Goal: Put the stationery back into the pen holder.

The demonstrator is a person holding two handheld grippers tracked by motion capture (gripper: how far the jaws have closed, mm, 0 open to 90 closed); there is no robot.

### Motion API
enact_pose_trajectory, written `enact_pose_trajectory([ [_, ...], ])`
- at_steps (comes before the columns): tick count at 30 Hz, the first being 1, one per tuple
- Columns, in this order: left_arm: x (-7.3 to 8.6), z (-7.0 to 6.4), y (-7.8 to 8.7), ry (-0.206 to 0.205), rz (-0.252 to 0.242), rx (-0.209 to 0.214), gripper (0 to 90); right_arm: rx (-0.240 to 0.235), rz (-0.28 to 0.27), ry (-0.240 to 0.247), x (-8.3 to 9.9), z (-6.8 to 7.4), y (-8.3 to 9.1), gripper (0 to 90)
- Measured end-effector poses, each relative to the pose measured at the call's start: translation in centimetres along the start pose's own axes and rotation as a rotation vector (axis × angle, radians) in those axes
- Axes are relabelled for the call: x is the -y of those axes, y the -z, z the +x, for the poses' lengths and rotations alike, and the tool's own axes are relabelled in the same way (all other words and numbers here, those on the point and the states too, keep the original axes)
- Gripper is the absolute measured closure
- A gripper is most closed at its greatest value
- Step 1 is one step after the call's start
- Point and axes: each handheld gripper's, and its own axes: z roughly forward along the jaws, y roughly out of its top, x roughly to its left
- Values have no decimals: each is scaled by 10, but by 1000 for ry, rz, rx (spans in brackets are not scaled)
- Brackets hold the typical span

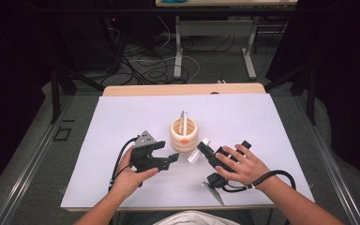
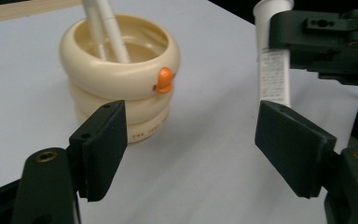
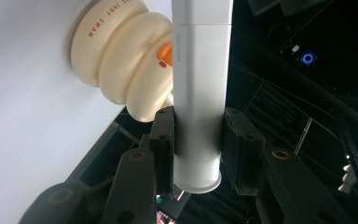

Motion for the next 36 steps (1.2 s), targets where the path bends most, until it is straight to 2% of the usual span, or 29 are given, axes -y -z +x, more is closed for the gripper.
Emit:
enact_pose_trajectory([
  [1,-1,-3,-2,-1,7,9,268,2,-3,4,-1,1,0,674],
  [4,-4,-9,-6,-16,24,25,282,1,-13,56,-5,2,0,674],
  [7,-6,-14,-11,-13,48,51,314,-2,-23,74,-9,4,-1,674],
  [9,-7,-16,-14,-4,65,65,330,-5,-25,62,-10,6,-1,674],
  [14,-10,-19,-21,12,96,98,371,-12,-25,78,-11,6,-1,674],
  [15,-10,-21,-23,29,101,110,375,-14,-22,88,-11,6,0,673],
  [22,-16,-23,-34,59,157,168,414,-16,-29,92,-12,6,0,674],
  [26,-17,-24,-42,67,209,187,452,-14,-33,94,-14,7,1,674],
  [36,-24,-26,-53,54,256,210,554,-6,-45,99,-15,8,2,673],
])
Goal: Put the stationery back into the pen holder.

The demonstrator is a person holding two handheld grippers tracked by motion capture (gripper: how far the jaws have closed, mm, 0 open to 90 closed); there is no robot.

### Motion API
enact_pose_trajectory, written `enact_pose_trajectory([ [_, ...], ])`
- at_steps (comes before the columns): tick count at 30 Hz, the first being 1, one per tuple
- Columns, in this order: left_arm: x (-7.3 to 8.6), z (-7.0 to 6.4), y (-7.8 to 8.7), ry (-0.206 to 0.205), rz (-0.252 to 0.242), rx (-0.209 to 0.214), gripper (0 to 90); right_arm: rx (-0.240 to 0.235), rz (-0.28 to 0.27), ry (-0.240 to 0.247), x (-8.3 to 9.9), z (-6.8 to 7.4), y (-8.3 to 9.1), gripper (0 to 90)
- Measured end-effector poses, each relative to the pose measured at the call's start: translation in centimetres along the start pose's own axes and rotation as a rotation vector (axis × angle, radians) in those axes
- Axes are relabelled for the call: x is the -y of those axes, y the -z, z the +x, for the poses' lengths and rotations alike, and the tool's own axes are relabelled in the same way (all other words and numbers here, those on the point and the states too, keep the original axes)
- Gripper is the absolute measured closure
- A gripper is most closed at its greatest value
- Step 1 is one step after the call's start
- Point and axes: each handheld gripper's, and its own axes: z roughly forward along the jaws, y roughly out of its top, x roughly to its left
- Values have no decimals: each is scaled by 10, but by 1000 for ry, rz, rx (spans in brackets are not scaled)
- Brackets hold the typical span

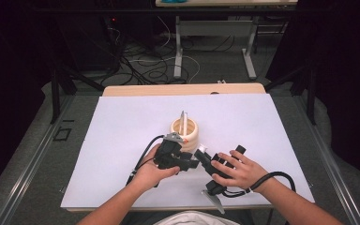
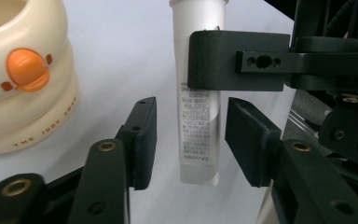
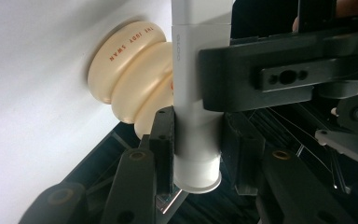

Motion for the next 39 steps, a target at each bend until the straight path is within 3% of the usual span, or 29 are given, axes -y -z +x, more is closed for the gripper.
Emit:
enact_pose_trajectory([
  [2,-1,-1,-2,1,4,-9,584,1,0,-2,0,0,0,673],
  [10,-4,1,-4,18,38,19,662,-1,-12,6,-2,0,-1,673],
  [22,-5,2,-4,64,51,28,680,-4,-18,-5,-2,0,-2,672],
  [32,-4,2,-5,84,30,18,686,-19,-24,-28,0,-1,-4,662],
  [34,-5,2,-4,93,32,21,687,-15,-19,-60,0,-1,-4,645],
  [39,-4,7,0,105,6,-6,688,5,-9,-71,4,-4,-2,600],
])
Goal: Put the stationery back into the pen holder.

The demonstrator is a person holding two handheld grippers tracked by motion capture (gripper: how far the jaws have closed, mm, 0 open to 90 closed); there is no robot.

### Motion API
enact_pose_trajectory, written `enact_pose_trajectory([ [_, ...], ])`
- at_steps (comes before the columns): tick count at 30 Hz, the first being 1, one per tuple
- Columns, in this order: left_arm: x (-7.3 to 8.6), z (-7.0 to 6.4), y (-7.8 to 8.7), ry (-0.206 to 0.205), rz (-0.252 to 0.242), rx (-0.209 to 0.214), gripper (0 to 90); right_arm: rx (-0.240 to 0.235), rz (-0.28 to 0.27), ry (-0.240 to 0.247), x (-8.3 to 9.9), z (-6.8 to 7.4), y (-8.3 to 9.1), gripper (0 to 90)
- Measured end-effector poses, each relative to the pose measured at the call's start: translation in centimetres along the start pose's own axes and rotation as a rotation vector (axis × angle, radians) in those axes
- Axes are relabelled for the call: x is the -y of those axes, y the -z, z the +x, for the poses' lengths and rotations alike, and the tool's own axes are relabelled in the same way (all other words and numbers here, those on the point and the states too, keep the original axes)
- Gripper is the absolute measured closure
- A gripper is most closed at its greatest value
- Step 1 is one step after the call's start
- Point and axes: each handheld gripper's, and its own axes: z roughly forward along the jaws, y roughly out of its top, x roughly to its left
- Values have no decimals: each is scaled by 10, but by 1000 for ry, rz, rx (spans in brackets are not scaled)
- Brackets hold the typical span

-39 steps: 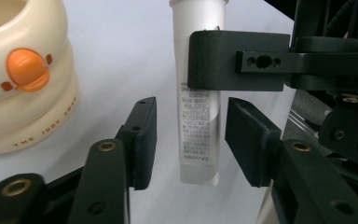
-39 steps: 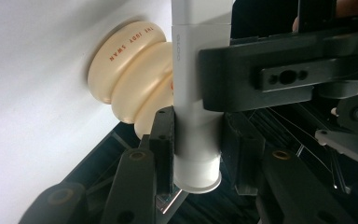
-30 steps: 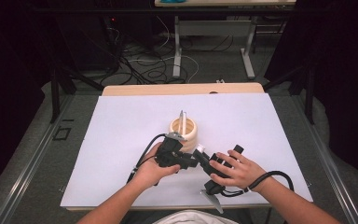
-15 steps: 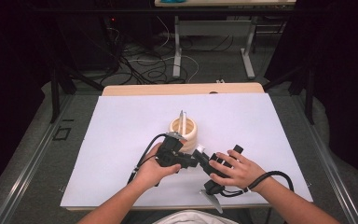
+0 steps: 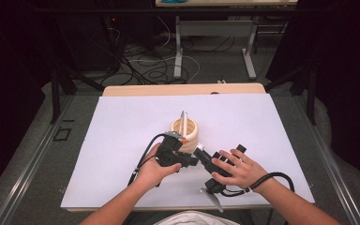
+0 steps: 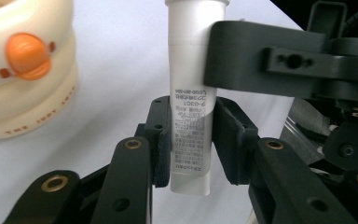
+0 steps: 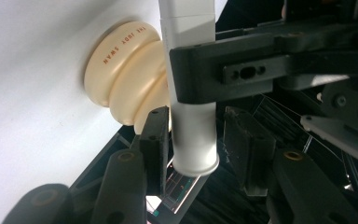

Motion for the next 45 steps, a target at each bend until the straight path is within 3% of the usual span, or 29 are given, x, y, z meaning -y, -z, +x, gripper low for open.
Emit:
enact_pose_trajectory([
  [3,0,3,5,10,-7,0,688,-2,-2,-7,1,-2,2,573],
  [7,2,6,10,8,-29,-13,688,-3,-22,-60,3,-3,1,572],
  [14,2,11,20,18,-78,-32,688,-41,-6,-137,7,-8,0,558],
  [15,2,12,22,20,-90,-34,688,-48,2,-168,8,-8,-1,553],
  [16,2,13,23,17,-105,-42,688,-79,43,-181,8,-12,1,552],
  [17,2,13,24,15,-118,-48,688,-35,-30,-228,11,-9,-5,551],
  [18,2,14,25,16,-133,-56,688,-84,33,-256,11,-12,-1,551],
  [20,1,15,28,10,-151,-68,689,-83,34,-294,13,-14,-2,551],
  [22,1,17,29,-3,-168,-78,689,-106,42,-361,14,-15,-3,546],
  [26,-1,18,30,-16,-187,-99,689,-156,46,-547,20,-16,-6,523],
  [31,-3,18,32,-36,-216,-114,689,-208,68,-696,26,-15,-10,511],
  [32,-4,18,33,-37,-221,-120,689,-195,62,-737,26,-13,-11,507],
  [33,-4,18,33,-40,-233,-122,689,-248,92,-763,28,-15,-9,506],
  [34,-5,18,34,-49,-242,-129,689,-227,78,-799,29,-14,-11,507],
  [36,-5,18,35,-56,-252,-139,689,-232,90,-868,30,-13,-11,507],
  [38,-7,19,36,-60,-269,-145,689,-270,119,-955,31,-14,-11,502],
  [39,-7,18,36,-55,-282,-145,689,-275,112,-977,33,-14,-12,498],
  [42,-10,20,38,-67,-294,-157,689,-317,129,-1112,36,-12,-13,459],
  [45,-12,21,40,-60,-309,-161,689,-354,132,-1216,40,-10,-16,410],
])
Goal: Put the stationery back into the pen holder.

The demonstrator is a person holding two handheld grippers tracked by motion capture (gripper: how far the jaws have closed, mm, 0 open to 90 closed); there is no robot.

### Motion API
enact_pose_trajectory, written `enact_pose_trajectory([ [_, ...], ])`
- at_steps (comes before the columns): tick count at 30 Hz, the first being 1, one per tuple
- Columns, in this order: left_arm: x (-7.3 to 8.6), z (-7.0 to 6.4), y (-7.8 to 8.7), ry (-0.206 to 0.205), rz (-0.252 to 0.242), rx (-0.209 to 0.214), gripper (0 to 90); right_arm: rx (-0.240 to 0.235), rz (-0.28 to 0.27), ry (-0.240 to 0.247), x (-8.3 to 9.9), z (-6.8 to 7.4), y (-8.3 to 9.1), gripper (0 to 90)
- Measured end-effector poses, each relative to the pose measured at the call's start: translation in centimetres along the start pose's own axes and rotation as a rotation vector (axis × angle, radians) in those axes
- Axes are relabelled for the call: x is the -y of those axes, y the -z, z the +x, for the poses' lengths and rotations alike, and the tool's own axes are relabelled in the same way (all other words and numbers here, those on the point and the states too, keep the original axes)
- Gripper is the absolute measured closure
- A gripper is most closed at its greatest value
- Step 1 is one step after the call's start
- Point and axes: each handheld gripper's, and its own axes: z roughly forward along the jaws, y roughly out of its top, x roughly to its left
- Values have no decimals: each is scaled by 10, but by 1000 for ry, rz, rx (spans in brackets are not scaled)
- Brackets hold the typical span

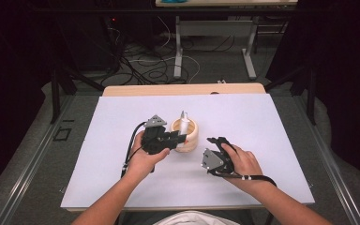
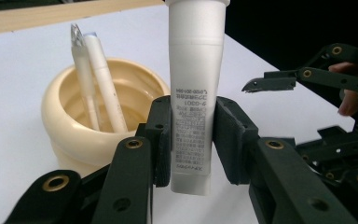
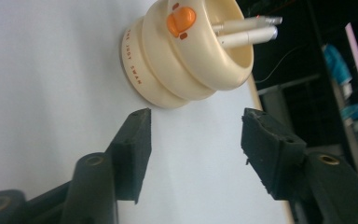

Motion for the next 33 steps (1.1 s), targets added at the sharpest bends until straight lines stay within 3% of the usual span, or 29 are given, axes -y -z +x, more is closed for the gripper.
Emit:
enact_pose_trajectory([
  [4,-4,1,0,-2,-18,-6,689,-63,16,-154,3,-5,-2,346],
  [14,-11,3,-4,-2,-70,-37,689,-156,-21,-436,14,-15,-7,190],
  [23,-15,7,-9,5,-120,-60,689,-215,16,-559,19,-19,-11,74],
  [26,-16,9,-11,5,-136,-68,689,-212,16,-600,21,-19,-13,0],
  [33,-17,12,-17,17,-169,-99,690,-237,5,-678,25,-19,-15,0],
])
